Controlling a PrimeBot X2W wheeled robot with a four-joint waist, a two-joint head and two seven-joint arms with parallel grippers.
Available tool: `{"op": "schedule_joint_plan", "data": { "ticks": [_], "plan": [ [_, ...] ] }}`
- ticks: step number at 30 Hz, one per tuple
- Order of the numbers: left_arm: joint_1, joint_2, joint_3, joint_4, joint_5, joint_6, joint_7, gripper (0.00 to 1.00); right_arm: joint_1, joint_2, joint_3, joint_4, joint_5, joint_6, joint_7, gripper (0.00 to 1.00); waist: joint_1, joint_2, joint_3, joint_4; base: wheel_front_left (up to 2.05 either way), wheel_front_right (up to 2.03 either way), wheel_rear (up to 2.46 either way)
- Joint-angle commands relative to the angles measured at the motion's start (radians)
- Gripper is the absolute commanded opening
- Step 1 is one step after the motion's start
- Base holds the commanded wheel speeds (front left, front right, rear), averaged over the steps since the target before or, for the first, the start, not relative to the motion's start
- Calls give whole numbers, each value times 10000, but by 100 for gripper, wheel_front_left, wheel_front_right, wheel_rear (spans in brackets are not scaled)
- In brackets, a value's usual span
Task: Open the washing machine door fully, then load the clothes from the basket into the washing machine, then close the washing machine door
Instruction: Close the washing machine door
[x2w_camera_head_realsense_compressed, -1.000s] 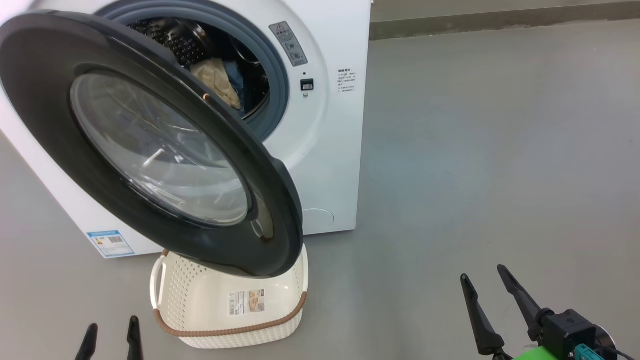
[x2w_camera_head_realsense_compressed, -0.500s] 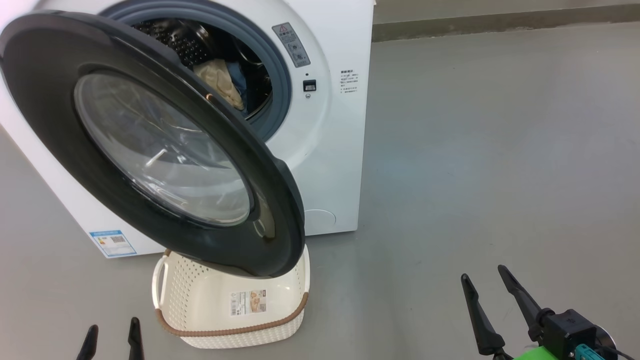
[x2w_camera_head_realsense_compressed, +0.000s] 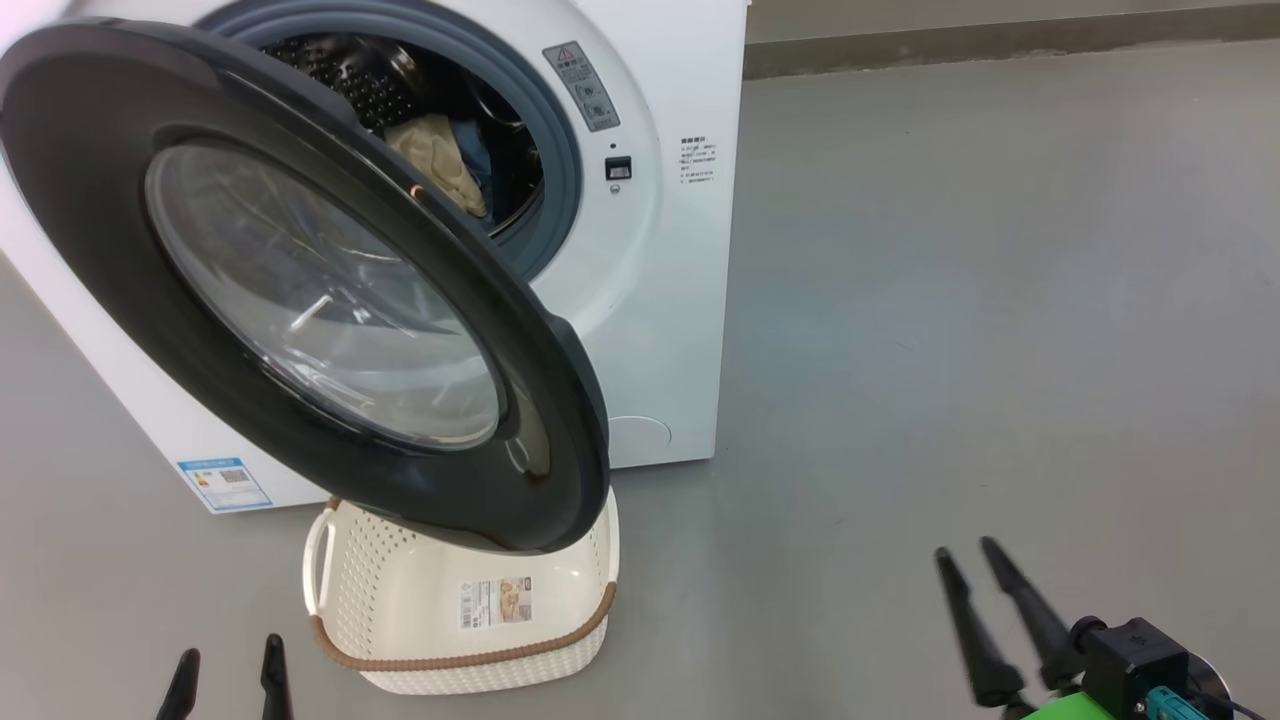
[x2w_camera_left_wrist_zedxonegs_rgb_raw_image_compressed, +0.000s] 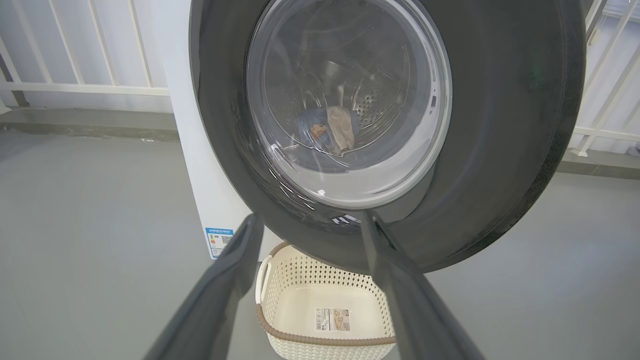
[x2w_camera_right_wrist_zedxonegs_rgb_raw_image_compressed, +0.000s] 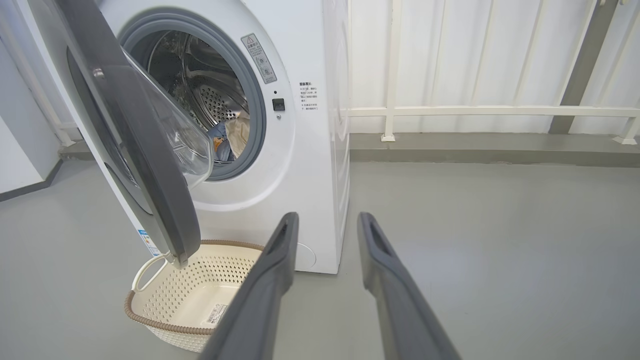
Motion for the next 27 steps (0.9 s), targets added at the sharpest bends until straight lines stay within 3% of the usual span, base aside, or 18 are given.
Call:
{"op": "schedule_joint_plan", "data": {
  "ticks": [1,17,27],
  "plan": [
    [-252,210,308,-288,146,82,-81,100,-99,-28,214,-220,10,16,-4,0,0,0,4,5,0,0,0],
    [-548,193,15,-419,223,156,-45,100,-801,-222,646,437,119,16,3,0,0,0,240,413,0,0,0],
    [-1132,33,-404,-339,323,56,-95,100,-3200,-471,988,2647,357,16,-391,0,0,0,632,1179,0,0,0]
  ]
}}
